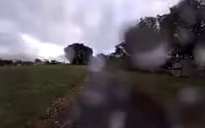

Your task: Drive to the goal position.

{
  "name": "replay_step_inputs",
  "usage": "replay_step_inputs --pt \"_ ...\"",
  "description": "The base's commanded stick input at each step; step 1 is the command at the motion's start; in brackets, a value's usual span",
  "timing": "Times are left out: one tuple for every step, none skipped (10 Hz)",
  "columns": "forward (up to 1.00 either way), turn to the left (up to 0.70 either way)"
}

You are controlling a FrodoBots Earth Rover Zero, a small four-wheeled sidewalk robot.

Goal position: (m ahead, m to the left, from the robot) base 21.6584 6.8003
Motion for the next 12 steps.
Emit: replay_step_inputs --pt "0.7 0.0" --pt "0.7 0.0" --pt "0.7 0.0" --pt "0.7 0.0" --pt "0.7 0.0" --pt "0.7 0.0" --pt "0.7 0.0" --pt "0.7 0.0" --pt "0.7 0.0" --pt "0.7 0.0" --pt "0.7 0.0" --pt "0.7 0.0"
